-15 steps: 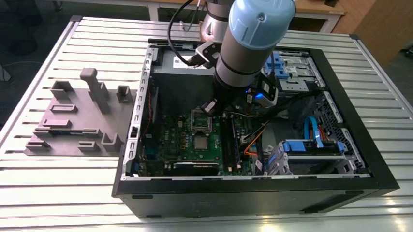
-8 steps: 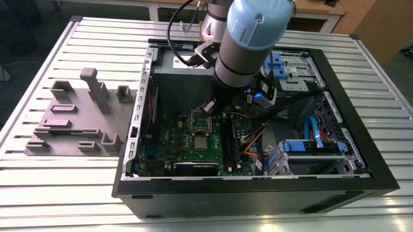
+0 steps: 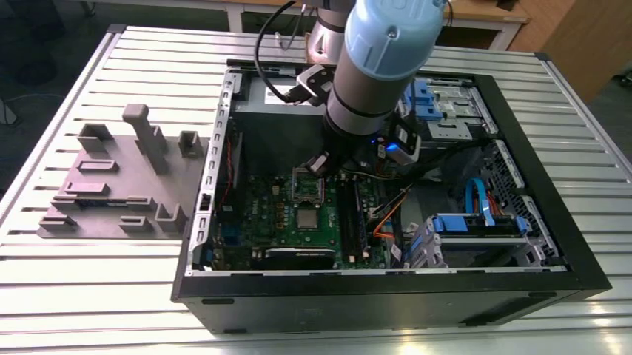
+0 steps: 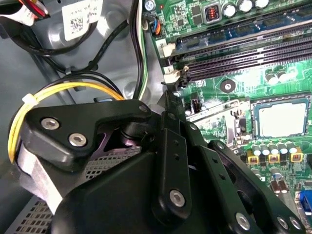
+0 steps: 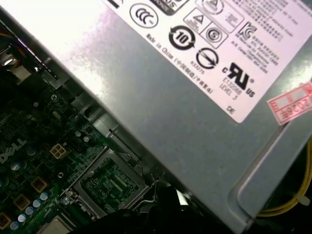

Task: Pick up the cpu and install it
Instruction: 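Close the cpu cover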

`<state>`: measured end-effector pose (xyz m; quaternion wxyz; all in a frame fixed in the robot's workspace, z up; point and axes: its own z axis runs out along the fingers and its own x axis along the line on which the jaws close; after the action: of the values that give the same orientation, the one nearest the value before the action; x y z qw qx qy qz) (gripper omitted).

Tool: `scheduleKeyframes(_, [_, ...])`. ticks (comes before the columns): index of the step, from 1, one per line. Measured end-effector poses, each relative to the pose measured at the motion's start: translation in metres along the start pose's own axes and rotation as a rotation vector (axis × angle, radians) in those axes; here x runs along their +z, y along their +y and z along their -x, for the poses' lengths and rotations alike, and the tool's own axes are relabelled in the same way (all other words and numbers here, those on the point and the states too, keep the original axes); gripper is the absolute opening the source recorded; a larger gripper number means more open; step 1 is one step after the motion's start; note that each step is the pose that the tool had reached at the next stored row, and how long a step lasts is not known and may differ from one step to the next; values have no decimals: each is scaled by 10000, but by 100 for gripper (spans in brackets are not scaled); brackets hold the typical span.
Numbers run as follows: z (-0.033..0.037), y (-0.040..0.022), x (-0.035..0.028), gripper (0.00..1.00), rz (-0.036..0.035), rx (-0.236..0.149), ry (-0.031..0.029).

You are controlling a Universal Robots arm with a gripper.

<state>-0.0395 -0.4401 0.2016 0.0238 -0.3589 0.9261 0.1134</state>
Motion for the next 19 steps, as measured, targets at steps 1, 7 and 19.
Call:
scheduleKeyframes(1, [-5, 4, 1, 10, -1, 0, 0])
scheduleKeyframes(7, [-11, 10, 3, 10, -2, 3, 16])
scheduleKeyframes(19, [-22, 45, -44, 10, -190, 39, 319])
